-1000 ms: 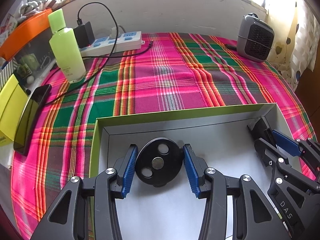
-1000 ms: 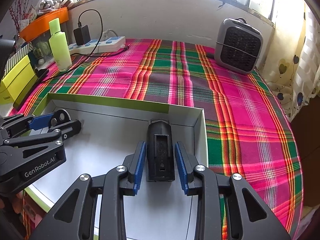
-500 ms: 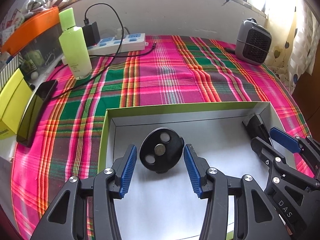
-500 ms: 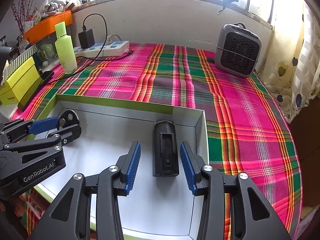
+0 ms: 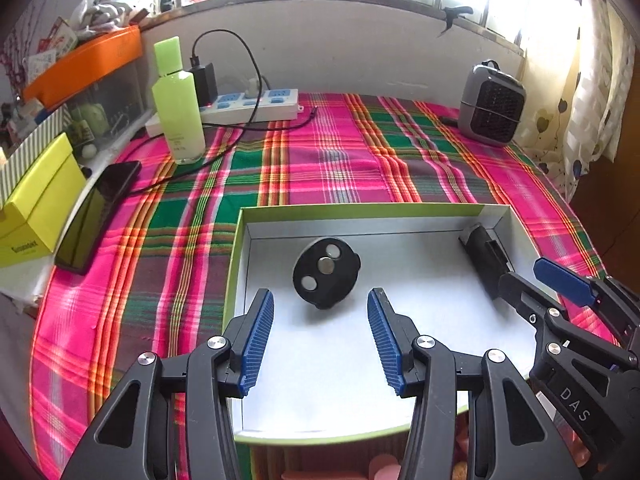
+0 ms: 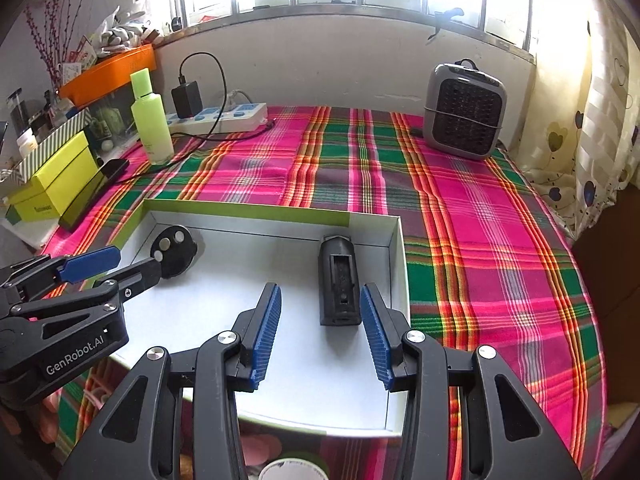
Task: Organize objects
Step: 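Withdraw both open tools from the box back toward the remaining objects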
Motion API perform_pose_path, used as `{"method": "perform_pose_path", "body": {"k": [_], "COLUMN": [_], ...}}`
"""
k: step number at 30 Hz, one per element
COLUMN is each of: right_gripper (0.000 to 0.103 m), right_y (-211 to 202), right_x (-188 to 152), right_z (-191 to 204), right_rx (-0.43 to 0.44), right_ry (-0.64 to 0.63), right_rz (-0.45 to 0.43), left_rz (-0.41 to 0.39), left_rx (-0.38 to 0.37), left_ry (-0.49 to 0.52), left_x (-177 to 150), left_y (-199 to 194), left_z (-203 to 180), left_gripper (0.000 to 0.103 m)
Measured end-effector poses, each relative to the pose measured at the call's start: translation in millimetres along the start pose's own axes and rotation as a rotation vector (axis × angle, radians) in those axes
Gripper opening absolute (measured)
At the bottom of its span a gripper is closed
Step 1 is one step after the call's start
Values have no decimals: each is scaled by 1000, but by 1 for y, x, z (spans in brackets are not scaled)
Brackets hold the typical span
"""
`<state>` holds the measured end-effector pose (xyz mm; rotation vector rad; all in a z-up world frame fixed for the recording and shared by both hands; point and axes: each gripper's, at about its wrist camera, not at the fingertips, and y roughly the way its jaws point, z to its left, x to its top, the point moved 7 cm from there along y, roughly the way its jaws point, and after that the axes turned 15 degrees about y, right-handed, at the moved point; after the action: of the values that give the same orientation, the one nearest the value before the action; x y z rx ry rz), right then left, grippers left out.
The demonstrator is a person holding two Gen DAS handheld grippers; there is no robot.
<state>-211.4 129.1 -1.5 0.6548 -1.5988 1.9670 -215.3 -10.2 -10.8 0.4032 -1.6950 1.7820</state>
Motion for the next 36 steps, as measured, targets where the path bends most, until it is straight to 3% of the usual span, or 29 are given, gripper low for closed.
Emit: {"method": "perform_pose_path", "body": {"k": [20, 36], "right_gripper": [43, 43], "right_y": [-42, -68], "right_x": [-28, -55], "right_z": [8, 2], "right_rx": [55, 102], "right_ry": [25, 29], "right_rz": [-31, -52], "left_rz": [-60, -86], "left_rx": [2, -41], "left_ry": [-22, -62], "left_x": [-31, -71], "left_y": [-45, -66], "left_z": [-7, -1], "left_gripper": [48, 48]}}
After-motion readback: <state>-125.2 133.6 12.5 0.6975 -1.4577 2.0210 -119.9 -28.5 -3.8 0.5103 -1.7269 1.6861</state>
